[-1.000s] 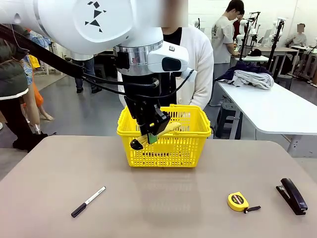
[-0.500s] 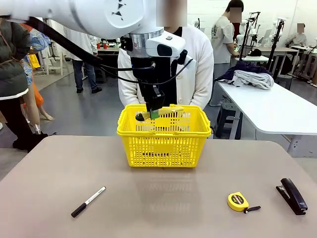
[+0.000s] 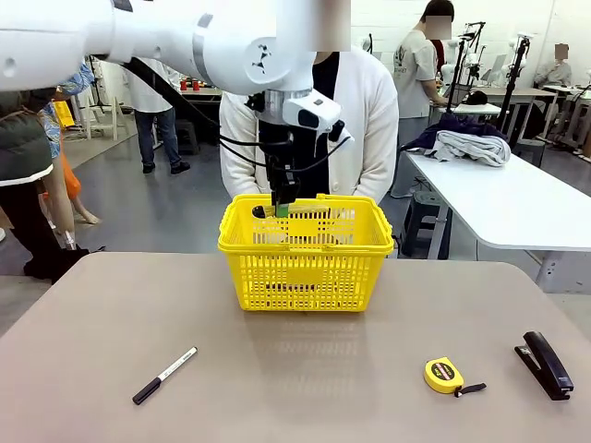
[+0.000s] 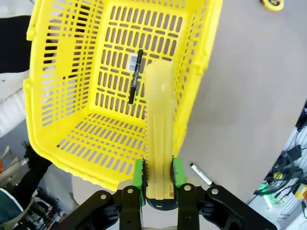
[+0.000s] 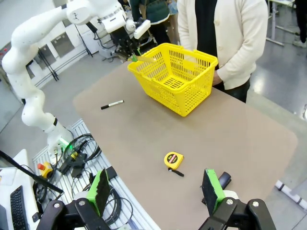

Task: Place the items the person wants into the basket.
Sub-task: Pick up the item the person points to and place it in the Market Basket.

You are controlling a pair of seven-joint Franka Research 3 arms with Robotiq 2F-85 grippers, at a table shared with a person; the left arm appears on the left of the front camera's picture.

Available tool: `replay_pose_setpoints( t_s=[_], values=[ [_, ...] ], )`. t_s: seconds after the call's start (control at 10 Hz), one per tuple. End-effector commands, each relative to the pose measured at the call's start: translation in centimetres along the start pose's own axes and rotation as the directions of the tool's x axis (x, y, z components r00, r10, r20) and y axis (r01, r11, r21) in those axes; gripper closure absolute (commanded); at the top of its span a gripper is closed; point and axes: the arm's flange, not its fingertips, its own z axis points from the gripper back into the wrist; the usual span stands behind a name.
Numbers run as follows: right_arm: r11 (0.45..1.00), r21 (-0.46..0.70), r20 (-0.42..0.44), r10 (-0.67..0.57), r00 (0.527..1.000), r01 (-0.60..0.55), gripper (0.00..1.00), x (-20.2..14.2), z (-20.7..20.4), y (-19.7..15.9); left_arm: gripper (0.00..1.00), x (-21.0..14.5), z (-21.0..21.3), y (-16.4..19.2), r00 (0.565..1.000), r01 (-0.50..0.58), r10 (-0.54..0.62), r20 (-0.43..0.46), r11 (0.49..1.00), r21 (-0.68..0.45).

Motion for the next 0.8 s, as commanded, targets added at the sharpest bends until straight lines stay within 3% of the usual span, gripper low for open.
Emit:
replay_pose_setpoints(
  t_s=[0.0,0.5,0.7],
  values=[
    [1.0,0.016,0.023,0.012,1.0,-0.013,0.0,0.2,0.1,0.0,0.72,0.7,-1.9,1.1,0.999,0.041,-0.04,-0.013,0.999,0.027],
    [1.0,0.016,0.023,0.012,1.0,-0.013,0.0,0.2,0.1,0.0,0.72,1.6,-8.0,4.3,0.997,-0.07,0.072,-0.031,0.996,0.061],
    [1.0,0.016,0.023,0.012,1.0,-0.013,0.0,0.2,0.1,0.0,0.72,1.7,-8.1,4.3,0.994,-0.099,0.103,-0.045,0.991,0.096]
  ],
)
